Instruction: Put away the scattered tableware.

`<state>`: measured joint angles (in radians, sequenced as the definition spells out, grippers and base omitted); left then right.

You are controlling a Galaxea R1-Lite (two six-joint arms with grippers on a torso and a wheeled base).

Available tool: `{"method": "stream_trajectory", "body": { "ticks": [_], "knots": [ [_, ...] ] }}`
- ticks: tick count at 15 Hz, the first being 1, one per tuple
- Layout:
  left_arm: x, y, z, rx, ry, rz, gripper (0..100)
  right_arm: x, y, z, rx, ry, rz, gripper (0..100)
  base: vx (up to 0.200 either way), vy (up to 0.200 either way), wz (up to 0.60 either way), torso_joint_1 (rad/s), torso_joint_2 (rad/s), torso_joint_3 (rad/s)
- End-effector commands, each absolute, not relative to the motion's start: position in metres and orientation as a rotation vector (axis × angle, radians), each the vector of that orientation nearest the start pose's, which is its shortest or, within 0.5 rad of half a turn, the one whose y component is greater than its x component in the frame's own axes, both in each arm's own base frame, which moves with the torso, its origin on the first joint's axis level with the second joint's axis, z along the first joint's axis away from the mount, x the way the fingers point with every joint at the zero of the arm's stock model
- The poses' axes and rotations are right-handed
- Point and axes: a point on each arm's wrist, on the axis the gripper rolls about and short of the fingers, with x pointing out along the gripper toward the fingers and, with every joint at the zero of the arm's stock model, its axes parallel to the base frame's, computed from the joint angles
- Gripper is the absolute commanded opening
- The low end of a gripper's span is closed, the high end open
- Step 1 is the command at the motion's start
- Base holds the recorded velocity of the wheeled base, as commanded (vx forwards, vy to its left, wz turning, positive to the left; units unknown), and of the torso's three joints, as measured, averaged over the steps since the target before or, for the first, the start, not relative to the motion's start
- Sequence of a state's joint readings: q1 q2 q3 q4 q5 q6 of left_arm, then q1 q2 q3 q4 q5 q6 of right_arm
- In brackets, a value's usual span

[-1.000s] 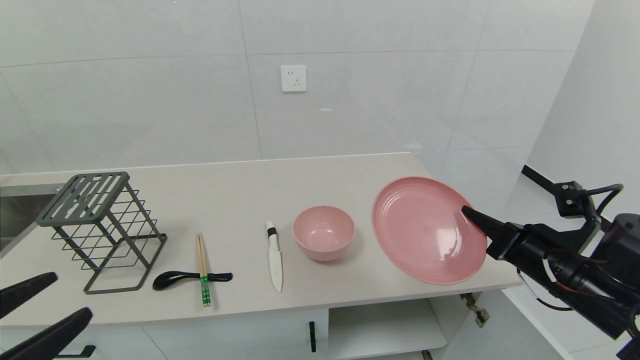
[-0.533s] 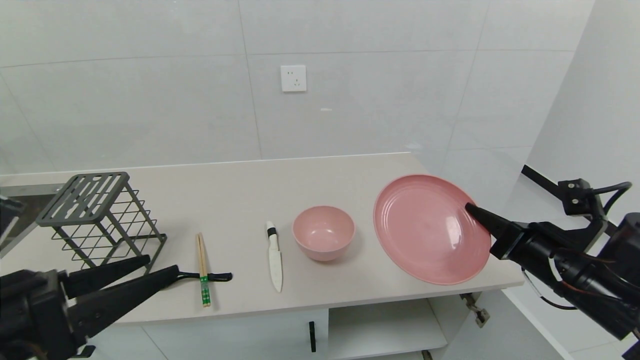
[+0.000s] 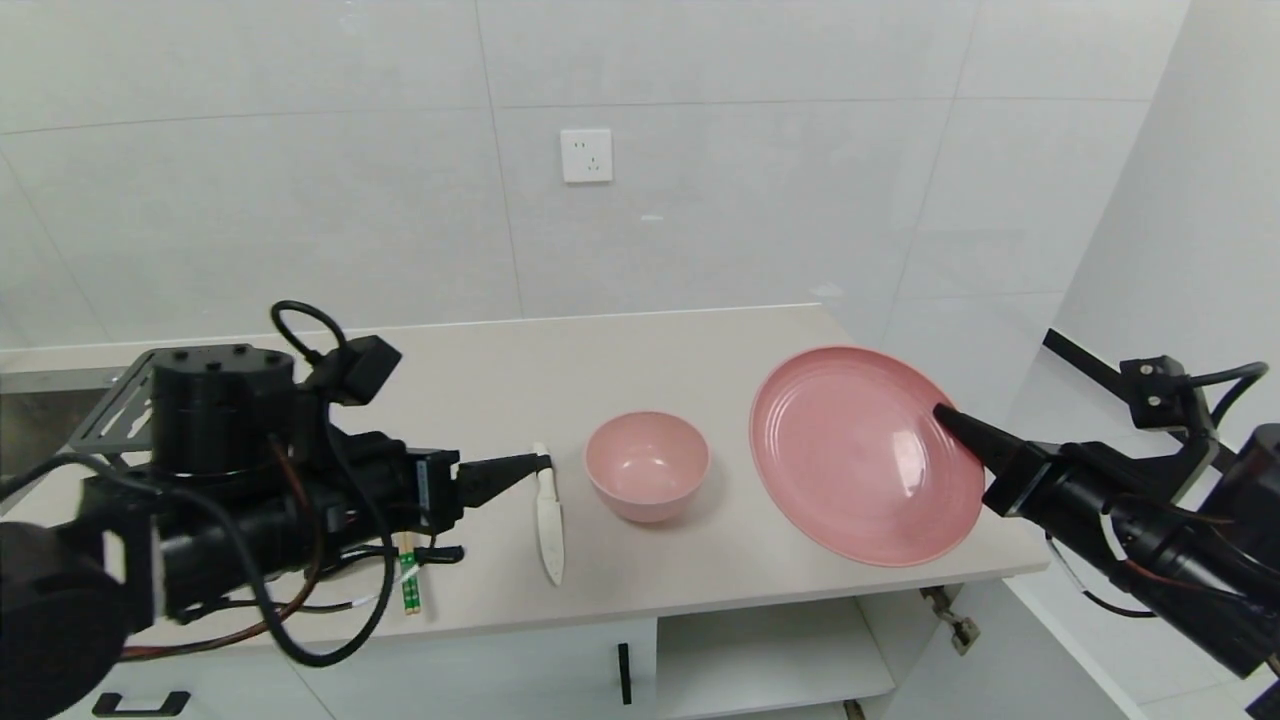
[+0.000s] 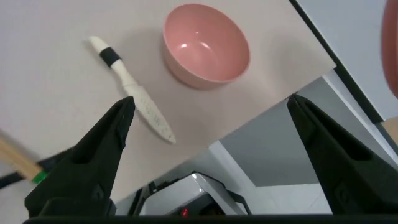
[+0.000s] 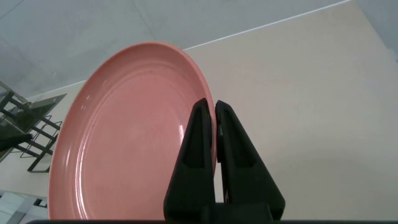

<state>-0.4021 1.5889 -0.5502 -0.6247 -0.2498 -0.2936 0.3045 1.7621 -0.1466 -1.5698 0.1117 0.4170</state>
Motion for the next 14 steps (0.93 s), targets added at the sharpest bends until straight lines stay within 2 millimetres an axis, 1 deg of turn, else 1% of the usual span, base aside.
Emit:
{"method": "stream_trajectory", "body": {
  "ticks": [1,4,6,9,13,14],
  "knots": [
    [0.259,-0.128,0.123,-0.224,0.589,-0.586,100,0.216,0.07,0.112,0.407,0.132,0.4,0,0.0,0.0,0.0,0.0,0.0,0.0],
    [0.266,-0.133,0.12,-0.234,0.595,-0.589,100,0.216,0.07,0.111,0.406,0.135,0.399,0,0.0,0.0,0.0,0.0,0.0,0.0],
    [0.274,-0.137,0.124,-0.247,0.577,-0.59,100,0.215,0.071,0.112,0.405,0.134,0.403,0,0.0,0.0,0.0,0.0,0.0,0.0],
    [0.282,-0.141,0.109,-0.238,0.618,-0.569,100,0.214,0.07,0.111,0.38,0.135,0.401,0,0.0,0.0,0.0,0.0,0.0,0.0],
    [0.31,-0.15,0.085,-0.235,0.571,-0.515,100,0.214,0.069,0.11,0.374,0.134,0.397,0,0.0,0.0,0.0,0.0,0.0,0.0],
    [0.314,-0.151,0.08,-0.235,0.575,-0.511,100,0.214,0.068,0.11,0.374,0.133,0.394,0,0.0,0.0,0.0,0.0,0.0,0.0]
  ]
}}
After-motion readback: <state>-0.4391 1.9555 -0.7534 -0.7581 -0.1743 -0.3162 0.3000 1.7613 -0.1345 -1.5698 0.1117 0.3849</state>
